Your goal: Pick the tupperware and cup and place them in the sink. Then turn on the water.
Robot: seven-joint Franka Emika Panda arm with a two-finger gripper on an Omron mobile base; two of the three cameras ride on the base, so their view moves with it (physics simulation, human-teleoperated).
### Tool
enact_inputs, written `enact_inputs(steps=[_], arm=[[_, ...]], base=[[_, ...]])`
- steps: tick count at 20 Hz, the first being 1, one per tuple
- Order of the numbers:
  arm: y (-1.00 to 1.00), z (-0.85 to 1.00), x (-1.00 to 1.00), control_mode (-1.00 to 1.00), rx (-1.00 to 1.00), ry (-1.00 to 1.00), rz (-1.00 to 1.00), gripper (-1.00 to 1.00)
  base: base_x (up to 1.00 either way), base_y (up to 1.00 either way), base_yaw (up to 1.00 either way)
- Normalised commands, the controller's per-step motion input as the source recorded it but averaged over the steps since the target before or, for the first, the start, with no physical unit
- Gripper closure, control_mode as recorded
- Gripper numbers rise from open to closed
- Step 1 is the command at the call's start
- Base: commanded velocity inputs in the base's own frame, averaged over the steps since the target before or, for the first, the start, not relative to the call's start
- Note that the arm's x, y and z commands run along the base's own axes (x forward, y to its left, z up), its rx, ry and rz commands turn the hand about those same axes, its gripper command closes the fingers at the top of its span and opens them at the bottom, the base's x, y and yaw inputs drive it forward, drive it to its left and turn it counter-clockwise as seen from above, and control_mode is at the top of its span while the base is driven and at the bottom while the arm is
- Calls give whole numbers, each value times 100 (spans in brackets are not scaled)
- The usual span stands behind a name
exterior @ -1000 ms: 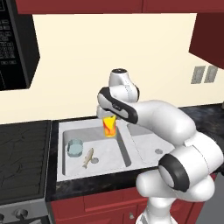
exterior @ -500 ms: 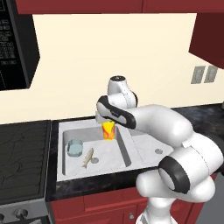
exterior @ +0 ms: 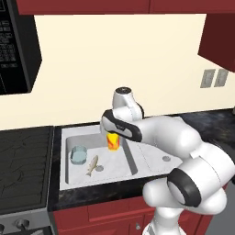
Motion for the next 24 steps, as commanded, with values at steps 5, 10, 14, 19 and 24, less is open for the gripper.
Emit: enact_inputs(steps=[5, 10, 14, 19, 24], arm=[[0, -26, 1, -100, 13, -4, -3, 100], [0, -34, 6, -100, 17, -1, -1, 100], [0, -21, 7, -100, 12, -3, -2, 100], [1, -5, 4, -100, 0, 0, -2, 100], [5, 0, 0, -100, -11, 0, -3, 100]], base=[[0, 0, 0], [0, 0, 0], [0, 0, 0], [0, 0, 0], [0, 0, 0]])
